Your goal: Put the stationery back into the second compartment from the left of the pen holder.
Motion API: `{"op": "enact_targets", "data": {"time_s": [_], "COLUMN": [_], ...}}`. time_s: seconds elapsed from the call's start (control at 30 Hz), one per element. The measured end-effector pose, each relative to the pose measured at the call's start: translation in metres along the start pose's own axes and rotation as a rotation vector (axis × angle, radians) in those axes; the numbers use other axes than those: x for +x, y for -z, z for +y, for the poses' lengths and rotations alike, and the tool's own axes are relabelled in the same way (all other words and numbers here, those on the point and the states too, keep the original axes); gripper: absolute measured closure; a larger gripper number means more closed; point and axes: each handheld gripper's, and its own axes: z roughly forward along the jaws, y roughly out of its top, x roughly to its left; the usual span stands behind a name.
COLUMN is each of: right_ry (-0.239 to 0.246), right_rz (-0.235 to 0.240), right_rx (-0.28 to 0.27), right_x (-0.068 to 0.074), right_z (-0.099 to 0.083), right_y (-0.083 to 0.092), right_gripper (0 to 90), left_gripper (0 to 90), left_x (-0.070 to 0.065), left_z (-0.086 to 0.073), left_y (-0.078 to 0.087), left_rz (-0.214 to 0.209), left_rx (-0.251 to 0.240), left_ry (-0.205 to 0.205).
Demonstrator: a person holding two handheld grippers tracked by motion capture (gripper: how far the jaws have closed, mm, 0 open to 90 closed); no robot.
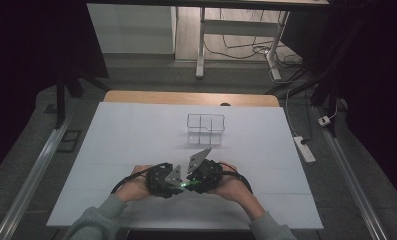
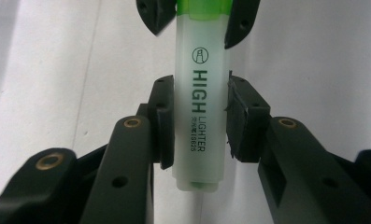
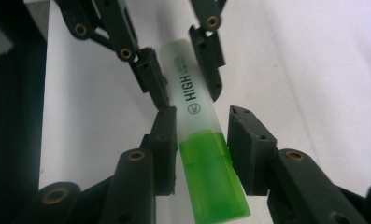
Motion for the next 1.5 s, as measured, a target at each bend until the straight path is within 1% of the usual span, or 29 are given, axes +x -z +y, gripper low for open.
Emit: {"op": "enact_targets", "data": {"time_s": [0.03, 0.1, 0.13, 0.17, 0.23, 0.3, 0.33, 0.43, 0.53, 0.6, 0.7, 0.87, 1.0, 1.1, 1.2, 1.33, 1.5], "right_ry": [-0.014, -0.035, -0.035, -0.062, -0.082, -0.103, -0.112, -0.15, -0.169, -0.186, -0.208, -0.233, -0.242, -0.243, -0.25, -0.264, -0.299], "right_rz": [-0.021, -0.052, -0.052, -0.066, -0.096, -0.124, -0.129, -0.14, -0.158, -0.165, -0.178, -0.182, -0.183, -0.184, -0.184, -0.179, -0.15], "right_rx": [-0.041, -0.09, -0.09, -0.117, -0.161, -0.178, -0.201, -0.243, -0.261, -0.272, -0.278, -0.292, -0.297, -0.308, -0.317, -0.338, -0.365], "right_x": [-0.002, -0.004, -0.004, -0.004, -0.007, -0.009, -0.011, -0.014, -0.016, -0.017, -0.018, -0.021, -0.021, -0.02, -0.02, -0.02, -0.021], "right_z": [-0.001, -0.002, -0.002, -0.003, -0.005, -0.007, -0.009, -0.014, -0.018, -0.019, -0.021, -0.024, -0.024, -0.023, -0.022, -0.022, -0.021], "right_y": [0.004, 0.01, 0.01, 0.013, 0.018, 0.024, 0.025, 0.03, 0.031, 0.031, 0.032, 0.032, 0.029, 0.027, 0.026, 0.026, 0.023], "right_gripper": [55.2, 51.3, 51.3, 49.4, 46.6, 44.6, 44.0, 43.4, 43.3, 42.9, 42.6, 41.1, 40.4, 40.1, 40.1, 40.0, 39.3], "left_gripper": [65.6, 65.7, 65.7, 65.6, 65.6, 65.6, 65.7, 65.6, 65.6, 65.6, 65.6, 65.6, 65.6, 65.5, 65.4, 65.5, 65.4], "left_x": [0.001, 0.004, 0.006, 0.007, 0.01, 0.012, 0.013, 0.017, 0.02, 0.022, 0.024, 0.027, 0.026, 0.026, 0.024, 0.021, 0.018], "left_z": [-0.001, -0.004, -0.005, -0.006, -0.009, -0.012, -0.013, -0.016, -0.019, -0.021, -0.023, -0.026, -0.024, -0.023, -0.021, -0.018, -0.014], "left_y": [0.001, 0.002, 0.004, 0.005, 0.006, 0.008, 0.008, 0.01, 0.013, 0.014, 0.016, 0.019, 0.019, 0.02, 0.02, 0.017, 0.015], "left_rz": [0.007, 0.016, 0.02, 0.024, 0.037, 0.054, 0.06, 0.077, 0.092, 0.099, 0.113, 0.126, 0.132, 0.103, 0.116, 0.123, 0.139], "left_rx": [-0.003, -0.012, -0.01, -0.015, -0.027, -0.04, -0.044, -0.057, -0.075, -0.097, -0.125, -0.183, -0.219, -0.262, -0.257, -0.267, -0.278], "left_ry": [0.006, 0.022, 0.023, 0.033, 0.055, 0.084, 0.097, 0.13, 0.168, 0.197, 0.224, 0.277, 0.289, 0.312, 0.298, 0.292, 0.275]}}
